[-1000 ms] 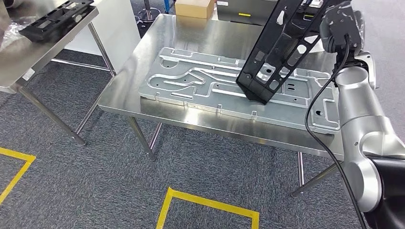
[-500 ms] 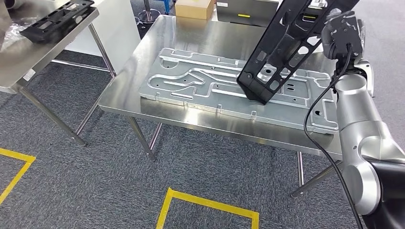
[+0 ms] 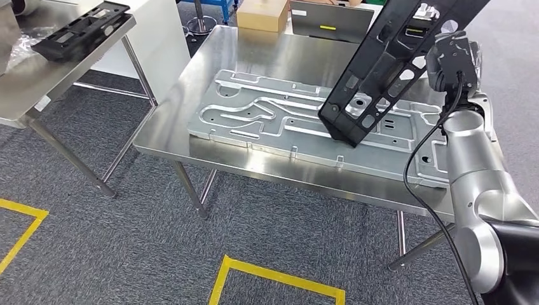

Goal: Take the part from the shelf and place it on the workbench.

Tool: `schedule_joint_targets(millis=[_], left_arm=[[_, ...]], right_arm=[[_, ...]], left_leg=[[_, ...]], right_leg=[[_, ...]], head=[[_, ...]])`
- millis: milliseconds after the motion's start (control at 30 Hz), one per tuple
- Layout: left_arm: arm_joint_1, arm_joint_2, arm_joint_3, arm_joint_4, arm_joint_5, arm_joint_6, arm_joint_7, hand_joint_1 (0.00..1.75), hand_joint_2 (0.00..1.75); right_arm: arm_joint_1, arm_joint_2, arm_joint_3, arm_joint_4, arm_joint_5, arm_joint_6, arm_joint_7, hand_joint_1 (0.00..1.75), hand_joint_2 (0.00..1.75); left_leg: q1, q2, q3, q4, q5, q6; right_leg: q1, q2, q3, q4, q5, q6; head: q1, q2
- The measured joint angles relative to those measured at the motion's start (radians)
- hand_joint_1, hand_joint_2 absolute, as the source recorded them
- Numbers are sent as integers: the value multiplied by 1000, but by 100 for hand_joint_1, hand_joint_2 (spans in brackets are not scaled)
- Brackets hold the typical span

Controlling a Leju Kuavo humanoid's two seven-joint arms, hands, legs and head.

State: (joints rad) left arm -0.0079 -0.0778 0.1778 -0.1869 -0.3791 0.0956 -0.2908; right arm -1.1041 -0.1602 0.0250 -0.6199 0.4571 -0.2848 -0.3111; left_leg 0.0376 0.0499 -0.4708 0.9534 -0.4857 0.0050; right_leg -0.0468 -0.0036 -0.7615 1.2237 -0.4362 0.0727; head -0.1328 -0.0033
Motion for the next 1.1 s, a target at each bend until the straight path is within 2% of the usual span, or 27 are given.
schedule_joint_targets(millis=[67,100,133,200,267,300,333,367,433,467,500,533,567,600,633,667,700,767,800,833,900,933,967,1000,1033,1067,1100], left_arm=[[3,1,0,0,-3,-1,2,0,175],[2,2,0,0,-5,-2,3,0,175],[0,3,0,0,-6,-2,4,0,175],[-3,4,1,0,-6,-2,3,0,175],[-3,3,1,0,-6,-2,1,0,175],[-3,3,2,0,-6,-2,-1,0,175],[-3,3,2,0,-5,-2,-4,0,175],[-2,3,3,0,-4,-2,-7,0,175],[0,2,5,0,-3,-3,-16,0,175],[0,1,5,0,-3,-5,-20,0,175],[0,-1,6,0,-4,-7,-22,0,175],[0,-3,6,0,-6,-8,-24,0,175],[1,-4,6,0,-8,-9,-25,0,175],[2,-6,6,2,-10,-10,-25,0,175],[3,-7,6,3,-12,-12,-25,0,175],[2,-9,6,4,-14,-12,-25,0,175],[-1,-10,6,5,-16,-12,-25,0,175],[-9,-13,6,5,-18,-10,-23,0,175],[-12,-13,6,5,-18,-8,-22,0,175],[-14,-13,6,5,-17,-7,-20,0,175],[-15,-13,7,5,-16,-4,-19,0,175],[-15,-14,7,5,-16,-3,-19,0,175],[-14,-15,8,5,-15,-3,-20,0,175],[-12,-15,9,5,-13,-2,-21,0,175],[-10,-16,12,5,-10,-2,-22,0,175],[-8,-17,15,5,-5,-4,-23,0,175],[-6,-18,19,6,3,-6,-24,0,175]], right_arm=[[1,-1,-1,-2,7,0,11,175,175],[-2,-2,-1,-3,12,1,19,175,175],[-8,-3,-2,-5,16,2,28,175,175],[-30,-6,-3,-11,25,7,48,175,175],[-56,-6,-3,-18,44,19,72,175,175],[-72,-6,-2,-21,56,27,81,175,175],[-86,-6,-1,-23,66,33,90,175,175],[-98,-6,1,-24,73,39,95,175,175],[-108,-6,4,-24,82,48,100,175,175],[-109,-6,6,-24,84,51,101,175,175],[-109,-6,8,-24,84,55,101,175,175],[-107,-5,11,-24,82,61,101,175,175],[-101,-5,13,-24,76,70,100,175,175],[-95,-8,15,-23,70,81,99,175,175],[-88,-10,16,-24,63,91,98,175,175],[-82,-13,17,-28,58,97,98,175,175],[-84,-18,18,-34,57,102,97,175,175],[-88,-27,19,-55,58,111,99,175,175],[-91,-32,20,-64,58,116,99,175,175],[-92,-36,20,-70,58,120,99,175,175],[-89,-47,21,-74,54,129,98,175,175],[-85,-53,21,-73,48,134,97,175,175],[-80,-61,21,-71,40,139,95,175,175],[-74,-68,21,-69,30,145,92,175,175],[-70,-75,21,-66,18,155,89,175,175],[-68,-83,21,-62,6,170,86,175,175],[-69,-88,21,-55,-5,190,84,175,175]], left_leg=[[12,2,26,4,-24,-23],[15,4,36,6,-36,-34],[14,6,41,4,-46,-45],[10,10,54,2,-51,-62],[14,3,41,49,-30,-72],[16,-6,9,106,-16,-73],[17,-16,-38,177,-10,-70],[14,-26,-91,249,-23,-64],[1,-35,-177,334,-102,-51],[-8,-37,-202,337,-147,-41],[-18,-39,-217,318,-174,-30],[-28,-43,-225,277,-167,-14],[-40,-47,-230,220,-101,6],[-52,-56,-235,161,-6,24],[-60,-60,-234,116,78,38],[-67,-62,-230,88,140,46],[-73,-61,-224,79,153,49],[-75,-55,-201,69,136,54],[-73,-55,-188,59,130,57],[-68,-54,-175,48,125,60],[-62,-53,-153,37,111,62],[-60,-54,-144,35,103,62],[-59,-56,-135,35,94,60],[-58,-57,-124,36,85,59],[-58,-58,-111,36,76,57],[-58,-59,-99,36,66,54],[-59,-60,-88,37,57,51]], right_leg=[[-11,-10,53,-124,72,20],[-12,-18,74,-178,86,21],[-10,-22,83,-204,88,12],[-4,-19,83,-205,60,-25],[-3,-9,100,-201,40,-52],[0,-5,112,-201,29,-61],[3,-1,126,-204,18,-68],[8,2,142,-207,5,-74],[19,8,183,-212,-24,-83],[25,13,209,-215,-42,-86],[31,18,235,-216,-59,-89],[38,22,263,-218,-78,-91],[43,26,288,-221,-97,-92],[48,31,312,-220,-114,-92],[51,37,330,-222,-131,-89],[50,45,342,-226,-144,-84],[51,51,354,-231,-154,-77],[46,52,373,-247,-168,-64],[45,42,372,-235,-176,-58],[44,32,353,-197,-190,-51],[40,16,257,-58,-223,-38],[37,15,199,10,-229,-32],[34,14,152,49,-216,-28],[32,13,123,50,-182,-26],[32,12,114,10,-126,-26],[32,8,119,-56,-62,-27],[35,4,131,-121,-13,-31]], head=[[0,0],[0,0],[0,0],[0,0],[-1,0],[-2,0],[-2,0],[-2,0],[-3,0],[-3,0],[-3,0],[-3,0],[-3,0],[-2,0],[-2,0],[0,0],[3,0],[4,0],[4,0],[3,0],[3,0],[3,0],[3,0],[3,0],[4,0],[4,0],[3,0]])
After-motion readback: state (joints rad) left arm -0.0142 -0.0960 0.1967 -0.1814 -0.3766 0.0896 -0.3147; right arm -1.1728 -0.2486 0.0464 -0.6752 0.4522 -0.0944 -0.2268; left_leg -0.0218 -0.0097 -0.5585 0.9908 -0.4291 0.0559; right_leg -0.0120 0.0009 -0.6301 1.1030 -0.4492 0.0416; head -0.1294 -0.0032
